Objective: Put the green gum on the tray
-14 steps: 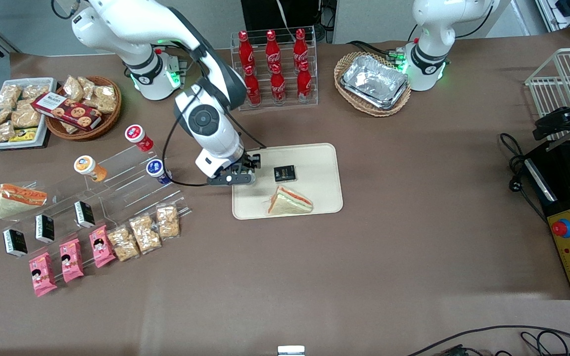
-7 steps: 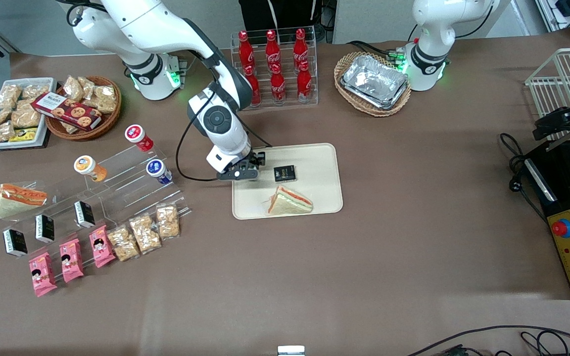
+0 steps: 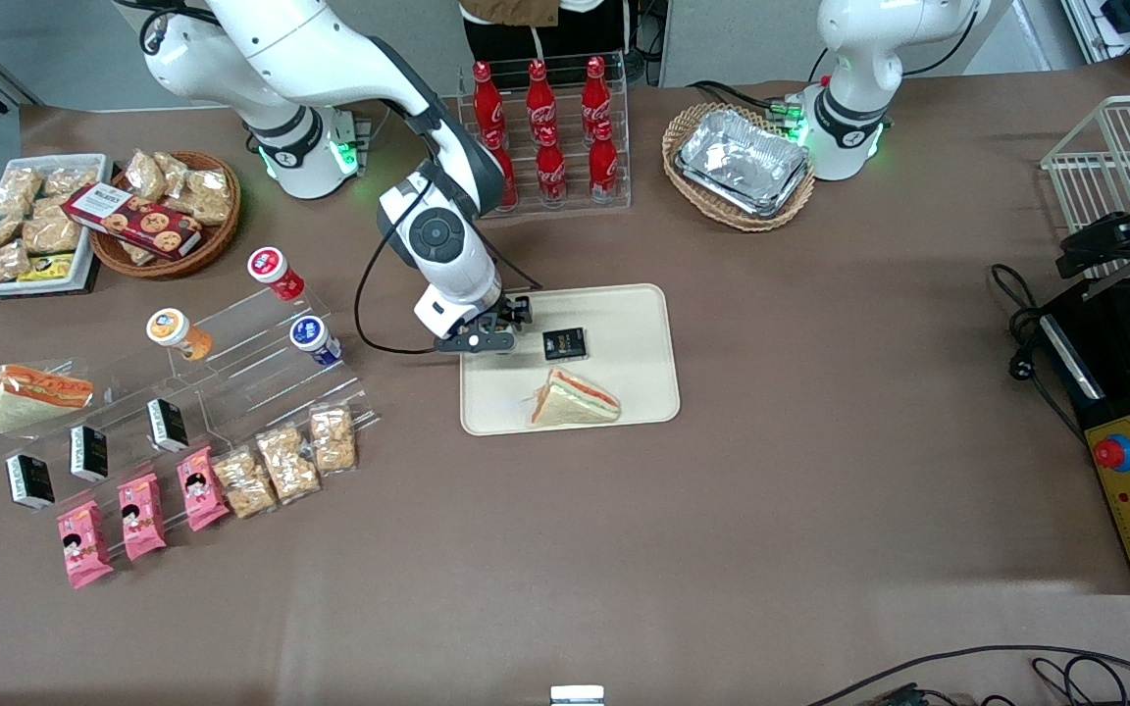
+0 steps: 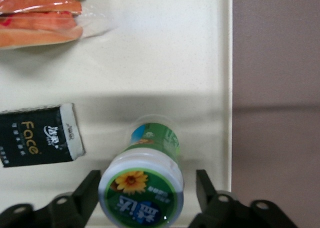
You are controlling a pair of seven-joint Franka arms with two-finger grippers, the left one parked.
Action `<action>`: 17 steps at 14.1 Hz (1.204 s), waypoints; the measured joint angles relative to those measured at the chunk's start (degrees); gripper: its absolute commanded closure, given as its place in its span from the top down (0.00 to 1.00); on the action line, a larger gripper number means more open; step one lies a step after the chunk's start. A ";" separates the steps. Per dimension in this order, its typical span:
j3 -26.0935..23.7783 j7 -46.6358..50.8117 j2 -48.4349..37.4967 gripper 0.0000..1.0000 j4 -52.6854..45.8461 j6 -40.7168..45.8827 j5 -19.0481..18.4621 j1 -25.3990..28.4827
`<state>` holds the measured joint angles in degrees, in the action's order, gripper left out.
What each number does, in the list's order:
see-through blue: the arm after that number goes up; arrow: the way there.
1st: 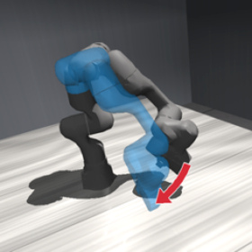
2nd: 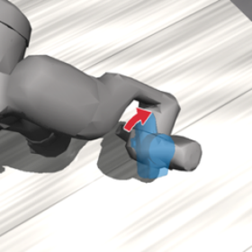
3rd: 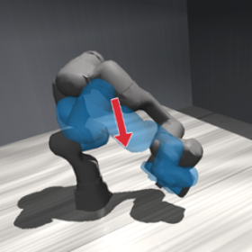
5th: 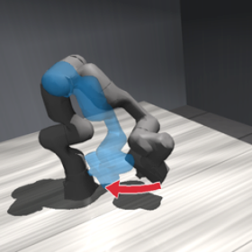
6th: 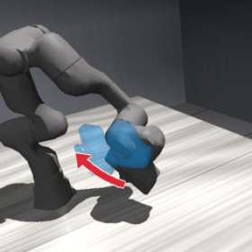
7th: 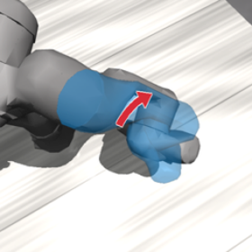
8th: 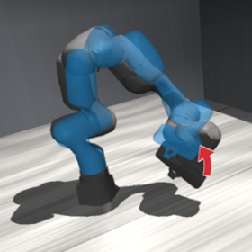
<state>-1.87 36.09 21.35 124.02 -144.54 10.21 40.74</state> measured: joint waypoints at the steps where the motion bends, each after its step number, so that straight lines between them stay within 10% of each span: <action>1: 0.11 0.05 -0.01 1.00 -0.01 -0.10 0.01 -0.03; 17: 1.66 -21.50 -19.28 1.00 -15.08 40.58 -1.25 -32.95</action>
<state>-0.21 14.59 2.07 108.94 -103.96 8.95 7.80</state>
